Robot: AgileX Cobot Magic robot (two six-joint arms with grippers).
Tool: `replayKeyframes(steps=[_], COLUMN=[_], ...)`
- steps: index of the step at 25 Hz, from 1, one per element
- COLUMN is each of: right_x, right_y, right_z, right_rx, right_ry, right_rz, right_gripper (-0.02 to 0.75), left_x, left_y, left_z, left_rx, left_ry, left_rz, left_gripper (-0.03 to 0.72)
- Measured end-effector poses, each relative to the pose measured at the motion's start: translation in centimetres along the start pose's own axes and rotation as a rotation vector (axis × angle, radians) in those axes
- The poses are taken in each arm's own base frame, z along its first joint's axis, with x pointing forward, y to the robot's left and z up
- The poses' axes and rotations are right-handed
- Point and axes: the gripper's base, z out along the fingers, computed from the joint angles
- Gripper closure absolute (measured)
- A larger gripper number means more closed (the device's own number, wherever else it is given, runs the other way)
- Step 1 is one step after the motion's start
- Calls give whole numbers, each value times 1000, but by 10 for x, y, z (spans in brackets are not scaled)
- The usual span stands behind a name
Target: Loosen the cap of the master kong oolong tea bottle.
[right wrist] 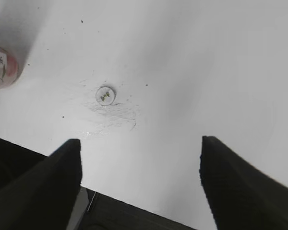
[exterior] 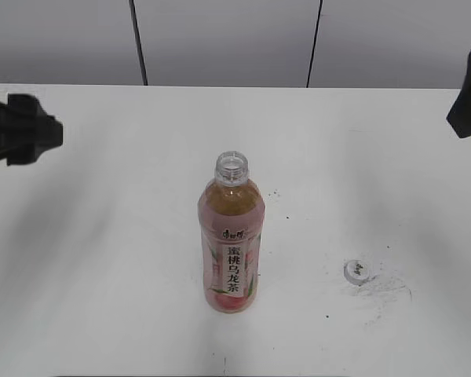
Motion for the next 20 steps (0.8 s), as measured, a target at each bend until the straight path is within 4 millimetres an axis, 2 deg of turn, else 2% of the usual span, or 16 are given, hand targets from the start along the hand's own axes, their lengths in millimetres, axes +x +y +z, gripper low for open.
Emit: replayKeyframes(steps=[4,7,10,15,20], right_x=[2,6,19,57,108], right_y=[0,0,1,5,12], right_z=[-4,-9,-18,-26,-26], right_rx=[5,7,10,11,7], right_ry=[-13,-27,-49,-67,-79], right_rz=[21,42,60,66,70], right_gripper=[161,161,161,161,161], left_x=[18,32,36,21,25], left_y=[7,3,-1,3,21], left_z=[-2,-7,-23,-68,-133], left_rx=[-79,-34,37,108,134], left_ry=[196,365,476,433,220], left_rz=[-43,-9,50,170,237], left_gripper=[180,188,191,195,198])
